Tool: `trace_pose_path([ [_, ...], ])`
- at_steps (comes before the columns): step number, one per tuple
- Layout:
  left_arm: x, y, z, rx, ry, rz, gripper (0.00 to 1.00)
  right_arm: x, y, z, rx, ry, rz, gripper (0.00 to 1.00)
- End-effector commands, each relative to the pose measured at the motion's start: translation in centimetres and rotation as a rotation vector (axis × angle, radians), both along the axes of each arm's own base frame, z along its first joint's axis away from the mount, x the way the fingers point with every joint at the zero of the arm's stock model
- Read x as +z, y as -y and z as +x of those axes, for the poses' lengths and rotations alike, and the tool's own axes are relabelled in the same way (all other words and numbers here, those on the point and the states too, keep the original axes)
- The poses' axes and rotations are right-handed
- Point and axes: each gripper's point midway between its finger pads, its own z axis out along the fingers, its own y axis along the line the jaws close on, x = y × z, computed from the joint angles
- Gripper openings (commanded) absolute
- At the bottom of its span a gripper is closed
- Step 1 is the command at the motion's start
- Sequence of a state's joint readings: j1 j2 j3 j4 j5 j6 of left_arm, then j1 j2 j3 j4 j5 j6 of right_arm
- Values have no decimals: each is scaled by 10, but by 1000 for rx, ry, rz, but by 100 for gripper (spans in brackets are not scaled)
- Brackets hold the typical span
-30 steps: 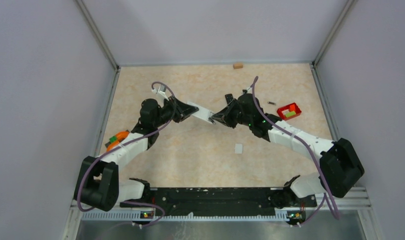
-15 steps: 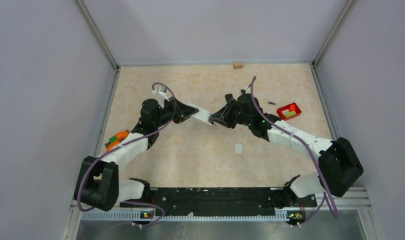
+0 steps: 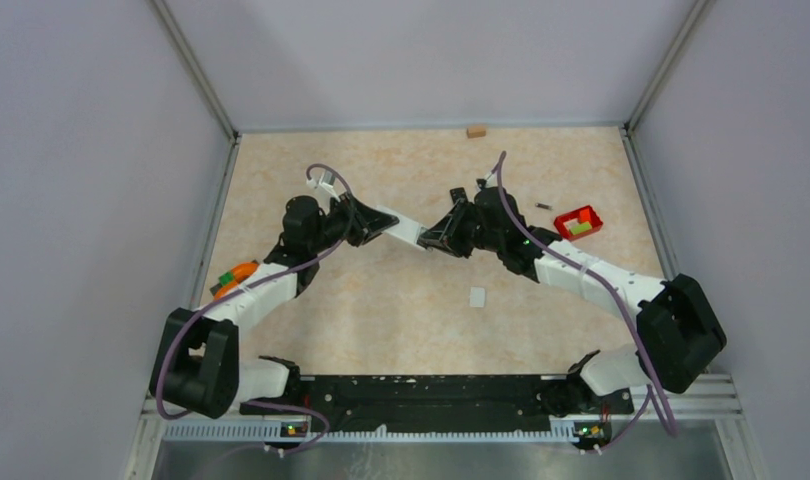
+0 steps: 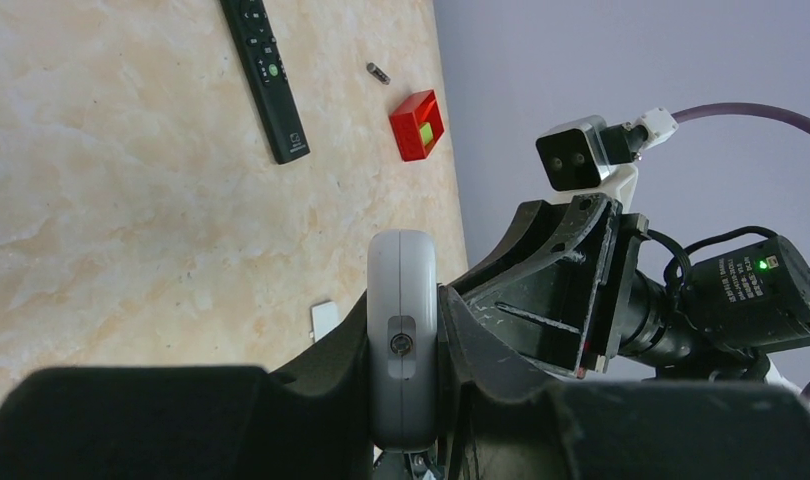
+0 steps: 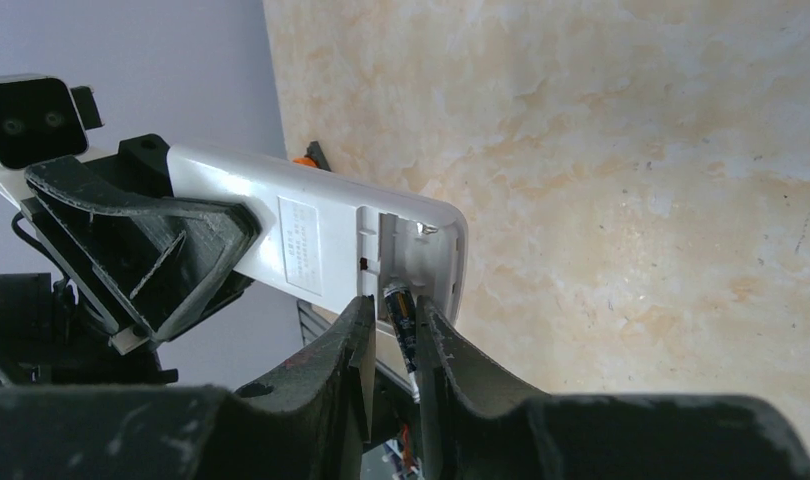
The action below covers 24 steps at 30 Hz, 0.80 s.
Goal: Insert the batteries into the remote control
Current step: Load the battery into the remote control.
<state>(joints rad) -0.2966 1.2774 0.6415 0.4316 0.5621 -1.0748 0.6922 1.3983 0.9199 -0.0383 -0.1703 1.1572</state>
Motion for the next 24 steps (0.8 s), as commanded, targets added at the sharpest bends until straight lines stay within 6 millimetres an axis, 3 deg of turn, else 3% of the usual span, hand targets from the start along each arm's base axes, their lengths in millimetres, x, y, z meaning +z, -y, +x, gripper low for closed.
trace_pose_path([
  [1, 36, 2, 14, 19, 104, -37, 0, 3, -9, -10, 70, 5, -26, 23],
  [9, 36, 3, 16, 12, 99, -33, 0, -3, -8, -13, 95, 18, -61, 24],
  [14, 35, 4, 15, 5, 96, -32, 0, -6, -10, -9, 92, 16, -69, 7],
  [18, 34, 3, 14, 7, 94, -24, 0, -2, -9, -7, 81, 21, -65, 1],
  [24, 32, 0, 18, 39, 73, -25, 0, 15, 10, 3, -62, 65, -54, 0],
])
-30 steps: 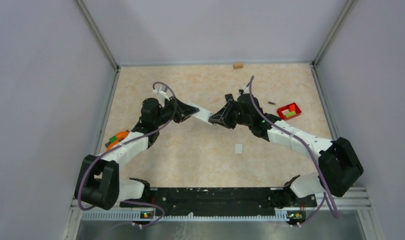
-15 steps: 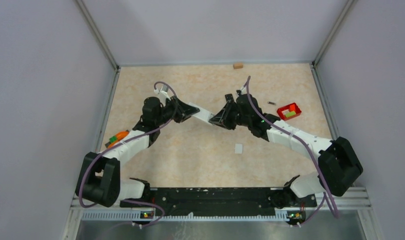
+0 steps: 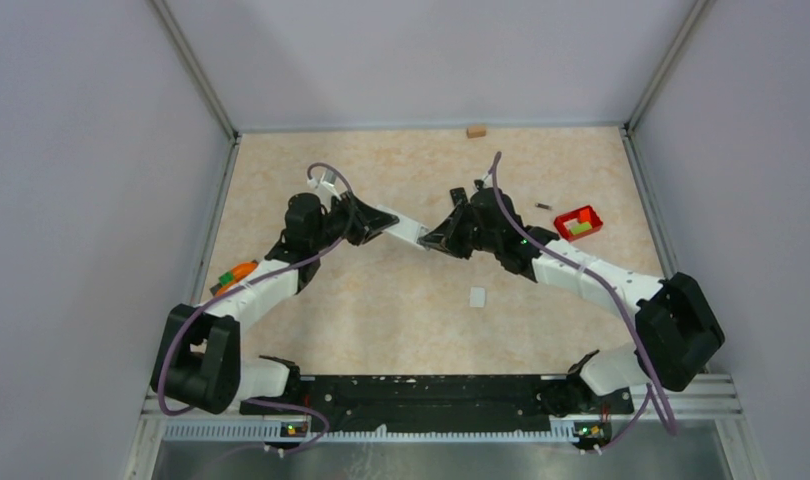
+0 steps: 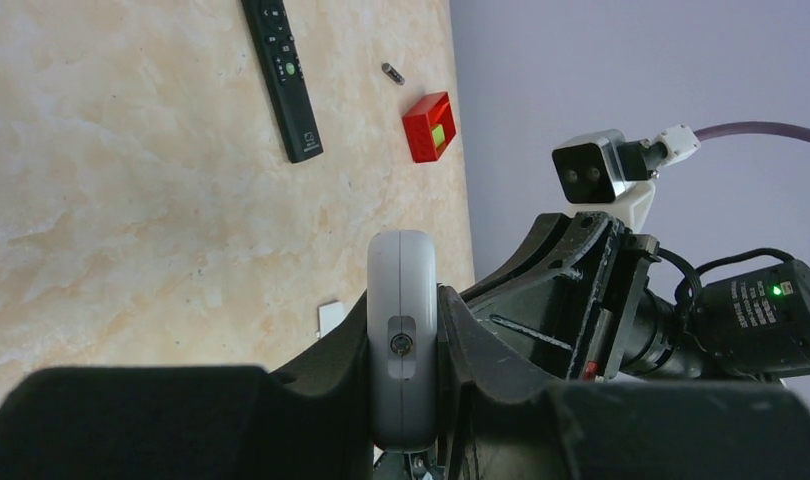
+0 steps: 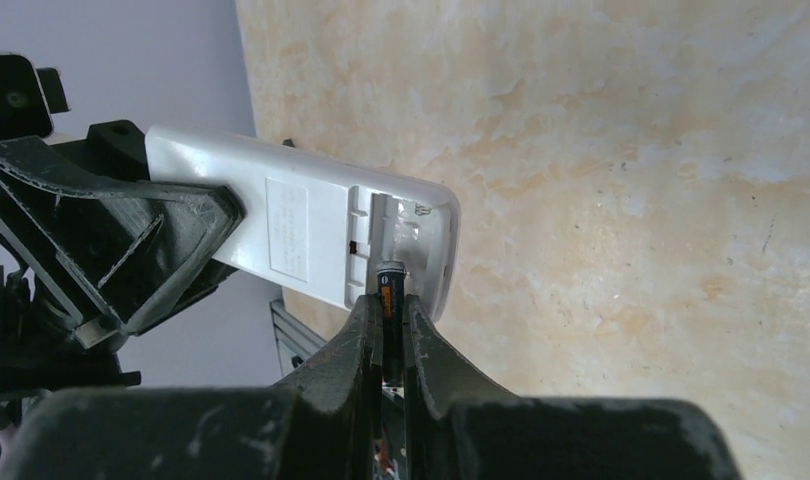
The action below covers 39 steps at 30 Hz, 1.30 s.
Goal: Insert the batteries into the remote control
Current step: Load the battery into the remote control.
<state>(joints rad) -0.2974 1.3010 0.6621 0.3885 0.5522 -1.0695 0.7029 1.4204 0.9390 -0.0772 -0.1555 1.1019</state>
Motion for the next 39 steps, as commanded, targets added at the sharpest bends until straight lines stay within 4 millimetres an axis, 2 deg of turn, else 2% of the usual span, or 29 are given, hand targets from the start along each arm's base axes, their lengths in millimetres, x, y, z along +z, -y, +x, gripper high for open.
trace_pose_path([
  [1, 41, 0, 16, 42, 104, -47, 0, 28, 15, 7, -114, 65, 6, 0],
  [5, 31, -7, 25, 122, 28, -53, 0, 36, 27, 14, -196, 92, -2, 0],
  [10, 22, -12, 35, 189, -15, -62, 0, 39, 29, 24, -238, 111, -42, 0],
  [16, 23, -14, 38, 207, -15, -59, 0, 39, 20, 36, -257, 157, -164, 0],
  [22, 20, -14, 38, 208, -15, -50, 0, 41, 6, 40, -246, 199, -255, 0],
  [39, 21, -12, 35, 187, -5, -65, 0, 23, -14, 42, -176, 191, -307, 1],
])
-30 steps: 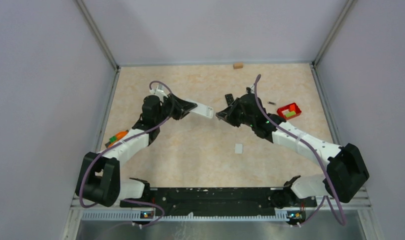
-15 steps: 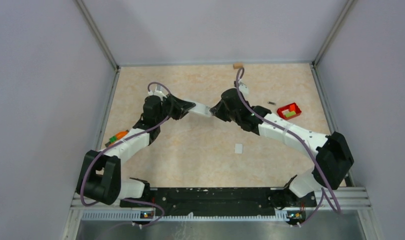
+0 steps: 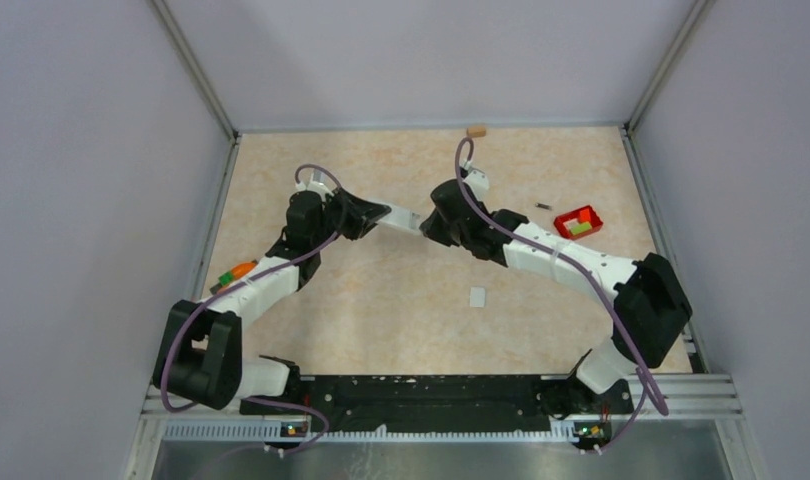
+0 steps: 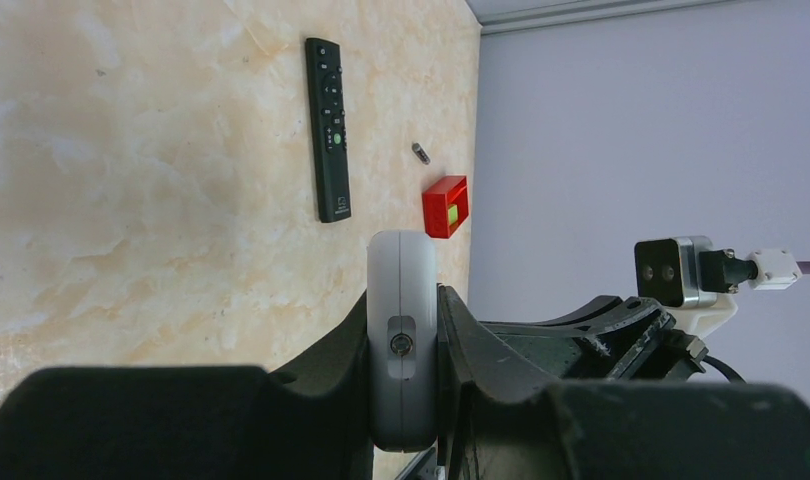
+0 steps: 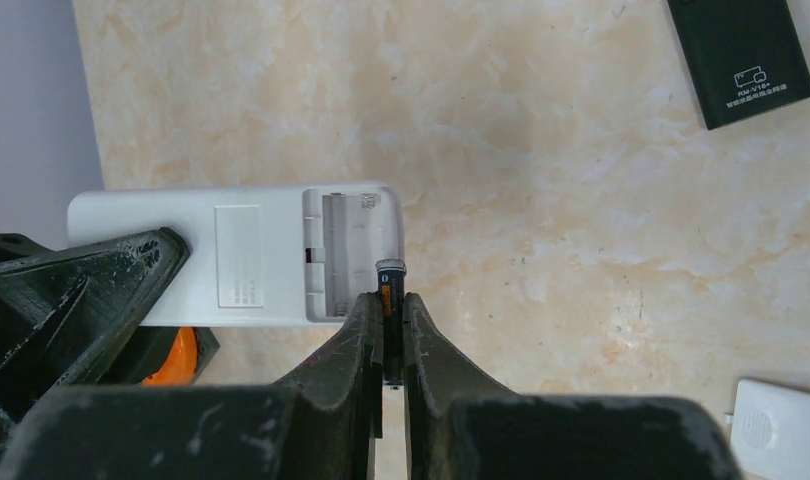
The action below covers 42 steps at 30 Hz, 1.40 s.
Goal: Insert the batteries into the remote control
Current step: Load the battery into the remote control.
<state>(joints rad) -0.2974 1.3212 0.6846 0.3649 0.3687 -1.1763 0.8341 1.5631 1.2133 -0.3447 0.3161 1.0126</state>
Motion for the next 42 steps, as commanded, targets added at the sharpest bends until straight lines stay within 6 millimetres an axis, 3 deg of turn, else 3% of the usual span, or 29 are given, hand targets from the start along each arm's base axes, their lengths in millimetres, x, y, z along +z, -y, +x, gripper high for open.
trace_pose_path([
  [1, 25, 5, 5, -13, 76, -35, 0, 21, -18, 6, 38, 47, 37, 1],
  [11, 22, 5, 5, -16, 71, -35, 0, 29, -22, 7, 52, 85, 64, 1],
  [20, 23, 6, 4, -24, 72, -41, 0, 18, -21, 9, 38, 50, 26, 2],
  [33, 22, 5, 1, -20, 72, -42, 0, 8, -23, 10, 21, 10, 17, 21],
  [42, 21, 4, 1, -16, 72, -37, 0, 14, -24, 9, 23, 12, 28, 23],
])
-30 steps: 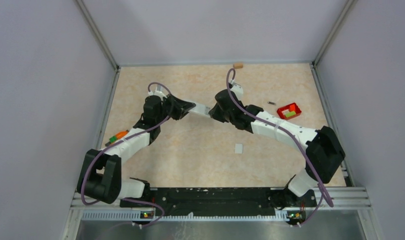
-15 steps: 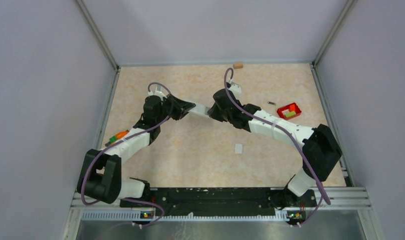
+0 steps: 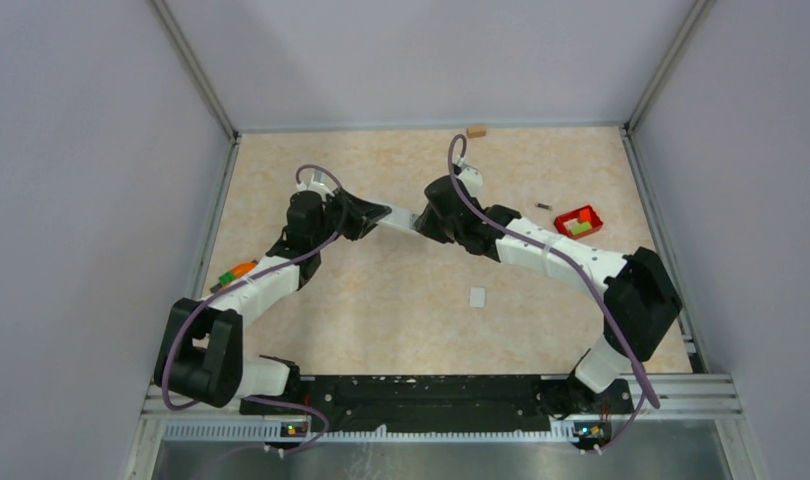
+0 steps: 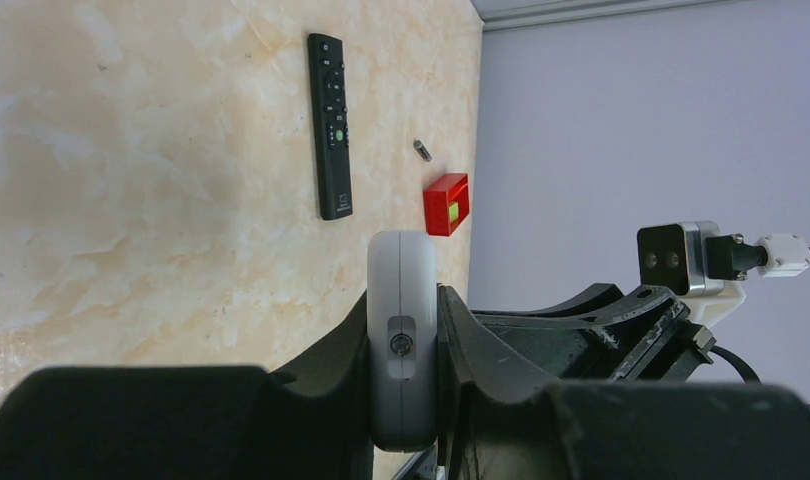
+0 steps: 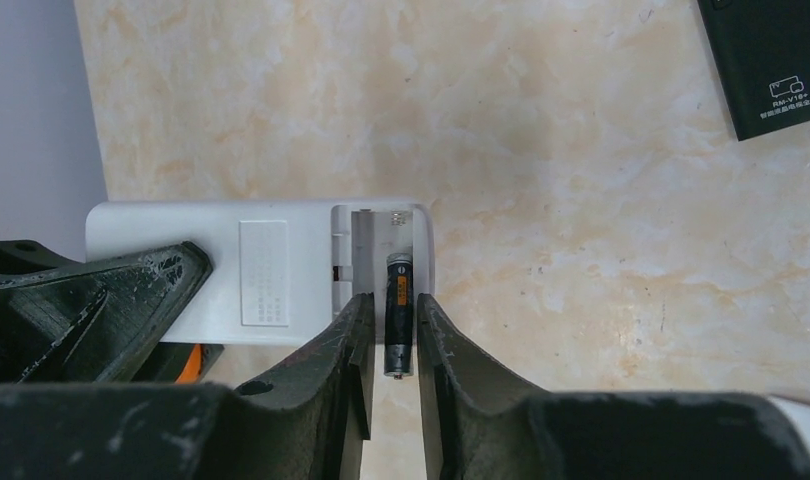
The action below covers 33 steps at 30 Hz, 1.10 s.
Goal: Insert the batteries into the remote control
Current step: Load the battery into the remote control.
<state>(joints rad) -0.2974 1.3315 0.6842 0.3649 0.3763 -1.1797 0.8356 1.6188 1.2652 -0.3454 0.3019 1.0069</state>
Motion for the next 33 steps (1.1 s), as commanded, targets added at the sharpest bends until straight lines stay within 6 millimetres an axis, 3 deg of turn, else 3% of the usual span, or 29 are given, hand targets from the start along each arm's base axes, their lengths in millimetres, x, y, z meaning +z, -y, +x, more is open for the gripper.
trace_pose_path([
  [1, 25, 3, 2, -9, 86, -35, 0, 17, -11, 2, 6, 22, 32, 24],
  [11, 22, 4, 0, -24, 77, -29, 0, 43, -12, -7, 41, 51, 109, 29],
  [22, 22, 4, -1, -27, 75, -30, 0, 29, -12, -13, 49, 8, 124, 13],
  [30, 23, 4, 0, -28, 76, -23, 0, 26, -3, -11, 29, 16, 83, 12],
  [33, 20, 4, 1, -26, 71, -19, 0, 27, -3, -11, 29, 15, 83, 16],
])
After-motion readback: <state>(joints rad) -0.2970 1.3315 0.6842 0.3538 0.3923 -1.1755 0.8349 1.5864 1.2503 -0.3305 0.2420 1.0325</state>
